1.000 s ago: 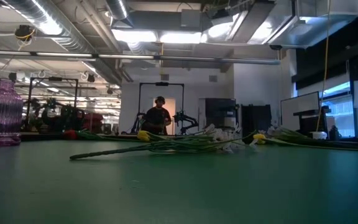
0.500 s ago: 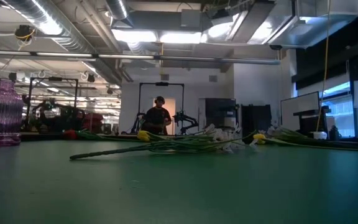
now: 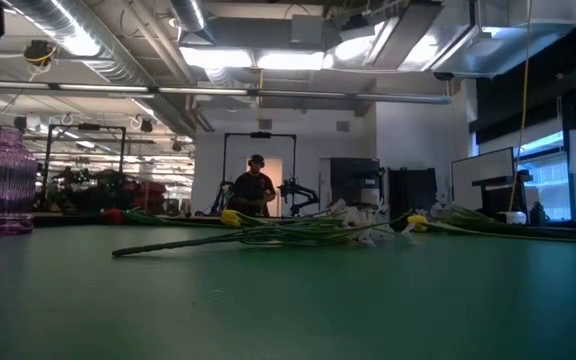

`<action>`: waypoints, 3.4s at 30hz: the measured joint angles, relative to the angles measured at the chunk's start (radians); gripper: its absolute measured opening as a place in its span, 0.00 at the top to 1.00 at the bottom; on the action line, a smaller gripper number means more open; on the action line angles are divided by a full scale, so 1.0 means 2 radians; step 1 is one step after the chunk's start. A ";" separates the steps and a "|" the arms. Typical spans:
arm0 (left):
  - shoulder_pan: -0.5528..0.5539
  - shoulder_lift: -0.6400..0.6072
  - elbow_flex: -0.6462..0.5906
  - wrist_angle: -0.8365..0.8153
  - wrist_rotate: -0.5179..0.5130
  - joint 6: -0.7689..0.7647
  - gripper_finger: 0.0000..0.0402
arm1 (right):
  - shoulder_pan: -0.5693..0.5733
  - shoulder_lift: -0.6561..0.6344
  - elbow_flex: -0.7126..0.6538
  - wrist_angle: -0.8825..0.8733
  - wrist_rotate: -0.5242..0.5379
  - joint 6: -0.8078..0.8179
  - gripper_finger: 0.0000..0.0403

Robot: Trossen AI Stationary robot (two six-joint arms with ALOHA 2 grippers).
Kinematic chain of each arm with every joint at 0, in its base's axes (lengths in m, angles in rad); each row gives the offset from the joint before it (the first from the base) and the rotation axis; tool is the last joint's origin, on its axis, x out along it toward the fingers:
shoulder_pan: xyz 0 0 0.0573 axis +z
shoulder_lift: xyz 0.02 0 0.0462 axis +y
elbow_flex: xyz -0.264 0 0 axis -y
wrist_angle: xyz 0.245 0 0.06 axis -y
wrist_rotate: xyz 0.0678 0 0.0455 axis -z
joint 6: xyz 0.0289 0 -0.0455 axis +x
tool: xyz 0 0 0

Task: Sort flowers into vase by color
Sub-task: Put the bottom red tulip into the blue vase, then put the red tulip into the blue vase

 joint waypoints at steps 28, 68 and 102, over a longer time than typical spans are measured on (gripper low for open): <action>-0.054 -0.065 0.075 -0.216 -0.109 -0.041 0.66 | 0.001 -0.060 0.001 -0.129 -0.018 0.103 0.48; 0.718 0.089 -0.014 -0.137 0.049 -0.050 0.67 | 0.098 -0.084 0.000 -0.264 -0.033 0.136 0.48; 0.892 0.295 -0.300 0.395 0.020 -0.235 0.67 | 0.156 -0.084 0.000 -0.468 0.126 0.427 0.48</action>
